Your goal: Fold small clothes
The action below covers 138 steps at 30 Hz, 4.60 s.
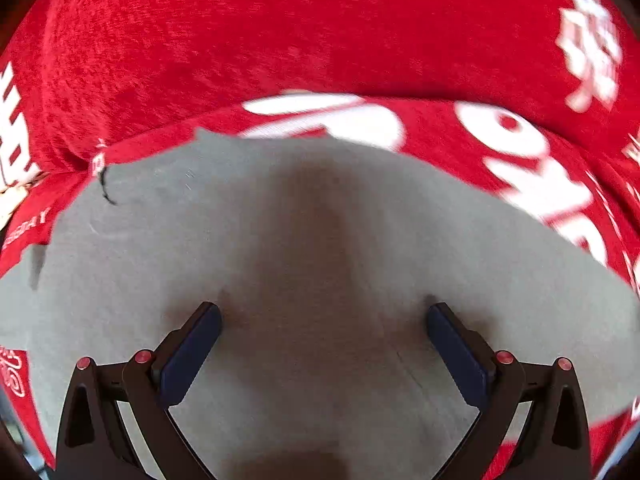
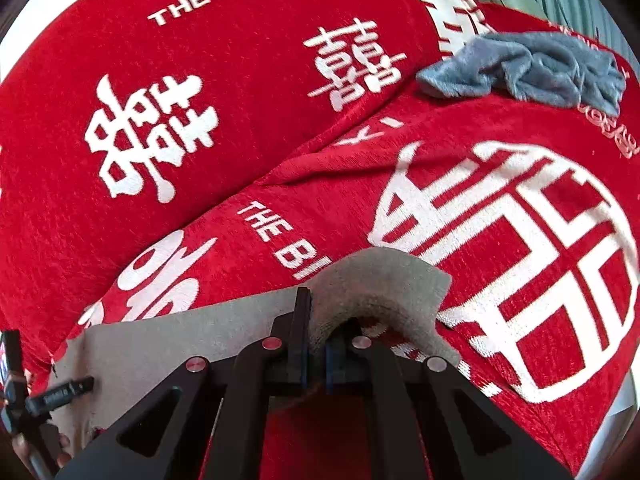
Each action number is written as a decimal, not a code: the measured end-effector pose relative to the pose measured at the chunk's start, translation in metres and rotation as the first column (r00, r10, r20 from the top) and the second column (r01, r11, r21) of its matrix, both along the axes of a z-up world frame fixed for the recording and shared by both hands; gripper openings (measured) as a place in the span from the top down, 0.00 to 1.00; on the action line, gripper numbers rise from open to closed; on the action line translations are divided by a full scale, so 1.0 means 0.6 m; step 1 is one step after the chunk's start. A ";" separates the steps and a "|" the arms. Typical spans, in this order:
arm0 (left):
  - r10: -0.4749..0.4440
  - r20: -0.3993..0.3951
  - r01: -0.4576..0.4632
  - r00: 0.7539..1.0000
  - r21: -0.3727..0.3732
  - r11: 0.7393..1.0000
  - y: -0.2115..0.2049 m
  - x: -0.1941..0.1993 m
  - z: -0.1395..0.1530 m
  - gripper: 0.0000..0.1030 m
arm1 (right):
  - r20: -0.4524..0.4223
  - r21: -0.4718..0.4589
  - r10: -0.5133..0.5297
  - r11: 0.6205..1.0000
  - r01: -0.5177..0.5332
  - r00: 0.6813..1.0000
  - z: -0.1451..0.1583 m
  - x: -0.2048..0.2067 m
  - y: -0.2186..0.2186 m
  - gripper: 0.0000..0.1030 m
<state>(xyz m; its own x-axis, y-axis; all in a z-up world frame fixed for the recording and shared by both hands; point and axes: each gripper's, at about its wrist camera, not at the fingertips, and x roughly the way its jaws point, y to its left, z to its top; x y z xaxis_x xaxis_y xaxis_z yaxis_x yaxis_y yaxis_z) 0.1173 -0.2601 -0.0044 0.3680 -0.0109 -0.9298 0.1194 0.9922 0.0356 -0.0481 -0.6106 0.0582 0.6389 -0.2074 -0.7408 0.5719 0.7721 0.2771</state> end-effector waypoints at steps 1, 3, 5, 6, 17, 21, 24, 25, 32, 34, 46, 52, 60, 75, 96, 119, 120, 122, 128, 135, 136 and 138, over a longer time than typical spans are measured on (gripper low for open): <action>-0.016 0.016 0.016 1.000 0.000 1.000 0.000 -0.017 0.002 0.00 | 0.000 -0.018 0.007 1.000 -0.007 1.000 0.011 0.002 0.010 0.94; -0.044 0.015 0.044 0.999 -0.028 0.999 0.008 -0.047 0.006 0.00 | 0.005 -0.058 0.030 0.998 -0.030 1.000 0.037 0.010 0.035 0.94; -0.065 -0.008 0.064 0.998 -0.091 0.994 0.028 -0.071 0.013 0.00 | 0.008 -0.105 0.063 0.993 -0.062 0.998 0.067 0.023 0.069 0.94; -0.069 -0.006 0.068 0.998 -0.113 0.991 0.041 -0.081 0.021 0.00 | 0.009 -0.126 0.079 0.989 -0.077 0.997 0.080 0.030 0.087 0.94; 0.249 0.041 -0.233 0.968 -0.228 0.945 0.386 -0.099 0.051 0.00 | 0.016 -0.335 0.480 0.829 -0.448 0.877 0.203 0.160 0.531 0.94; 0.351 0.038 -0.331 0.936 -0.253 0.909 0.510 -0.120 0.041 0.00 | -0.049 -0.364 0.629 0.712 -0.600 0.776 0.173 0.192 0.733 0.94; 0.400 0.034 -0.379 0.916 -0.258 0.889 0.578 -0.139 0.026 0.00 | -0.122 -0.325 0.684 0.657 -0.680 0.719 0.119 0.215 0.841 0.94; 0.418 0.028 -0.397 0.908 -0.262 0.880 0.600 -0.146 0.018 0.00 | -0.149 -0.318 0.694 0.641 -0.698 0.705 0.098 0.221 0.870 0.94; 0.460 -0.014 -0.441 0.888 -0.310 0.842 0.668 -0.169 -0.017 0.00 | -0.336 -0.187 0.737 0.558 -0.809 0.586 -0.039 0.235 0.954 0.83; 0.459 -0.010 -0.436 0.888 -0.329 0.837 0.670 -0.174 -0.013 0.00 | -0.338 -0.152 0.754 0.546 -0.824 0.563 -0.039 0.230 0.954 0.53; 0.386 0.143 -0.312 0.911 -0.372 0.874 0.597 -0.182 0.102 0.00 | 0.053 -0.076 0.800 0.601 -0.796 0.598 0.152 0.154 0.733 0.20; 0.285 0.183 -0.202 0.941 -0.373 0.906 0.509 -0.161 0.135 0.00 | -0.096 -0.106 0.685 0.714 -0.692 0.722 0.077 0.154 0.637 0.20; 0.319 0.171 -0.255 0.932 -0.314 0.914 0.517 -0.149 0.136 0.00 | -0.393 -0.172 0.688 0.597 -0.784 0.610 -0.069 0.242 0.783 0.24; 0.064 0.136 -0.064 0.989 -0.009 0.998 0.361 -0.117 0.041 0.00 | -0.335 -0.122 0.640 0.699 -0.705 0.692 -0.061 0.247 0.604 0.24; 0.281 0.054 -0.264 0.958 -0.209 0.942 0.476 -0.105 0.017 0.00 | -0.212 -0.179 0.631 0.725 -0.665 0.746 -0.024 0.189 0.597 0.08; 0.207 0.019 -0.205 0.978 -0.077 0.976 0.470 -0.168 -0.037 0.00 | -0.407 -0.352 0.431 0.739 -0.574 0.805 -0.064 0.133 0.539 0.09; 0.217 0.016 -0.215 0.976 -0.089 0.972 0.479 -0.166 -0.038 0.00 | -0.372 -0.291 0.403 0.805 -0.517 0.836 -0.066 0.138 0.499 0.08; 0.250 0.007 -0.247 0.968 -0.110 0.963 0.506 -0.162 -0.040 0.00 | -0.291 -0.071 0.418 0.888 -0.455 0.861 -0.078 0.134 0.432 0.08; 0.242 0.016 -0.239 0.970 -0.104 0.965 0.514 -0.172 -0.038 0.00 | -0.316 -0.185 0.384 0.872 -0.453 0.867 -0.057 0.089 0.445 0.08; 0.293 0.050 -0.281 0.955 -0.161 0.946 0.514 -0.176 -0.003 0.00 | -0.252 -0.267 0.540 0.759 -0.594 0.803 0.013 0.076 0.582 0.08; 0.288 0.047 -0.277 0.957 -0.164 0.947 0.508 -0.169 -0.004 0.00 | -0.260 -0.262 0.573 0.733 -0.628 0.777 0.008 0.081 0.612 0.08; 0.277 0.006 -0.274 0.961 -0.138 0.952 0.499 -0.148 -0.023 0.00 | -0.306 -0.224 0.608 0.702 -0.676 0.733 -0.024 0.106 0.659 0.08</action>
